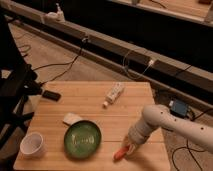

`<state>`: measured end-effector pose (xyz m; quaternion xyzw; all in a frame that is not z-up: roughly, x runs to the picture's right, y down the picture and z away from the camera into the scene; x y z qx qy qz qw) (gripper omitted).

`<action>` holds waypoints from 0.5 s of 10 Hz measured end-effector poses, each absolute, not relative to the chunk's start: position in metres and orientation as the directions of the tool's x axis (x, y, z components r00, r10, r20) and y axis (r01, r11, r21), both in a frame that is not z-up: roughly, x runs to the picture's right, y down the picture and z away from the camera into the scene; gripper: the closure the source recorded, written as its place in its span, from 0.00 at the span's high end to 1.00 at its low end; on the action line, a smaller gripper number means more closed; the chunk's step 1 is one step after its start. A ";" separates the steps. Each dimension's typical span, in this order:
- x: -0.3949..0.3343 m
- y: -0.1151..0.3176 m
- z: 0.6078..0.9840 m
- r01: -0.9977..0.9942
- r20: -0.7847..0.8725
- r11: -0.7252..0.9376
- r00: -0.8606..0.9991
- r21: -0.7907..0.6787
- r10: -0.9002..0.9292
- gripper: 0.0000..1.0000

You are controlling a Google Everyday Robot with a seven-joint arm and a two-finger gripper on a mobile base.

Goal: Place the pepper in the ceramic bowl

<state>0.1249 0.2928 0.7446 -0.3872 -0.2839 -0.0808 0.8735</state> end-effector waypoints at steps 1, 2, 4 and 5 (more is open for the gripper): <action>0.133 0.281 0.746 0.335 0.533 0.695 0.842 -0.637 0.083 0.00; 0.141 0.268 0.748 0.306 0.506 0.704 0.858 -0.641 0.088 0.00; 0.152 0.240 0.756 0.262 0.464 0.721 0.881 -0.641 0.092 0.00; 0.153 0.222 0.760 0.248 0.448 0.731 0.890 -0.636 0.088 0.00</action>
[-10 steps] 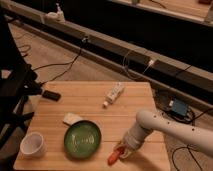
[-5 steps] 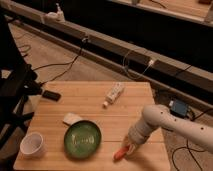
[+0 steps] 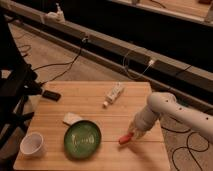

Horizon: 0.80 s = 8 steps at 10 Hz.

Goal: Place the pepper in the ceramic bowl

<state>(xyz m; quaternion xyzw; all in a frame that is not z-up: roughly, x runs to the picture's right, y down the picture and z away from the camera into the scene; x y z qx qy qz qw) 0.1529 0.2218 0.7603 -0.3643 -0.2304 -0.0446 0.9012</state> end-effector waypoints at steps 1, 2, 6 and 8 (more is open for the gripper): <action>0.152 0.208 0.763 0.243 0.442 0.740 0.893 -0.627 0.081 0.00; 0.147 0.190 0.766 0.241 0.441 0.751 0.895 -0.614 0.073 0.00; 0.092 0.153 0.776 0.279 0.501 0.756 0.862 -0.592 0.075 0.00; 0.052 0.151 0.776 0.329 0.546 0.736 0.835 -0.592 0.066 0.00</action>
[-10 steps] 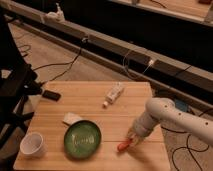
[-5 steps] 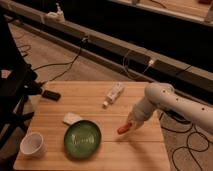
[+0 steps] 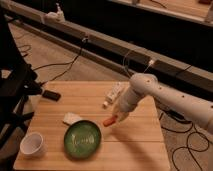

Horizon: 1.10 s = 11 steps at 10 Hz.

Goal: Place the pepper in the ceramic bowl

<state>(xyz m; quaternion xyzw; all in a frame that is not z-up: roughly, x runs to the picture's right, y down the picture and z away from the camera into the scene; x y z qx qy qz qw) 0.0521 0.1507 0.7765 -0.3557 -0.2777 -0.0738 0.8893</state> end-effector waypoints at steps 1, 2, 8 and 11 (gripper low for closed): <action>0.050 0.151 0.776 0.331 0.548 0.735 0.834 -0.592 0.066 0.00; 0.053 0.151 0.776 0.327 0.545 0.735 0.835 -0.594 0.069 0.00; 0.039 0.148 0.776 0.363 0.555 0.745 0.832 -0.560 0.012 0.00; 0.012 0.153 0.768 0.430 0.599 0.742 0.799 -0.514 -0.049 0.00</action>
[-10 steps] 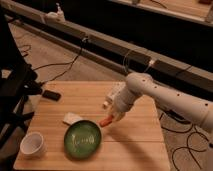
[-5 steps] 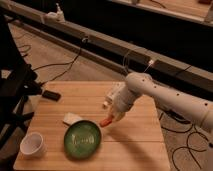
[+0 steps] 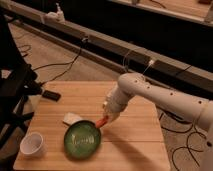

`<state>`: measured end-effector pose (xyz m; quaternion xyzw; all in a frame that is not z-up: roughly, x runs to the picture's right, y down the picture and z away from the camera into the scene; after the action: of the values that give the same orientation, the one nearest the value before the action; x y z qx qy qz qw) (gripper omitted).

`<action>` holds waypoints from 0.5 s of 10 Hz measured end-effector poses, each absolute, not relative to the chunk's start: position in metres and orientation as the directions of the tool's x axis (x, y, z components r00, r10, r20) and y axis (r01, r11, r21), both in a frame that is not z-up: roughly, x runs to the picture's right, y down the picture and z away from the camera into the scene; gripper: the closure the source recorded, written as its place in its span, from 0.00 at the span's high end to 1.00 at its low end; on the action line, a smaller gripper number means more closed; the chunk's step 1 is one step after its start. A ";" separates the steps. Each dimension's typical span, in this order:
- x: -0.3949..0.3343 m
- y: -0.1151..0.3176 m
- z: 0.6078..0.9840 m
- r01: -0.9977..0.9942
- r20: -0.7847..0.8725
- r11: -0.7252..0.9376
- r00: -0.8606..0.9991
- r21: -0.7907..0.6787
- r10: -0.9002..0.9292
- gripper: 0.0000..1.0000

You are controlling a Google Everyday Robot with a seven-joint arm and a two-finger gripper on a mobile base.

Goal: Place the pepper in the ceramic bowl

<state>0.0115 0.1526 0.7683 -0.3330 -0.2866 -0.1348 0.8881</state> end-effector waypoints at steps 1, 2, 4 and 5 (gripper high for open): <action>-0.003 0.155 0.764 0.457 0.621 0.737 0.781 -0.498 -0.064 0.00; -0.012 0.158 0.762 0.474 0.638 0.731 0.767 -0.491 -0.068 0.00; -0.048 0.176 0.751 0.526 0.704 0.709 0.708 -0.469 -0.059 0.04; -0.061 0.186 0.748 0.548 0.727 0.696 0.685 -0.463 -0.055 0.11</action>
<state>-0.0614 0.1855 0.7484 -0.3468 -0.3552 -0.1776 0.8497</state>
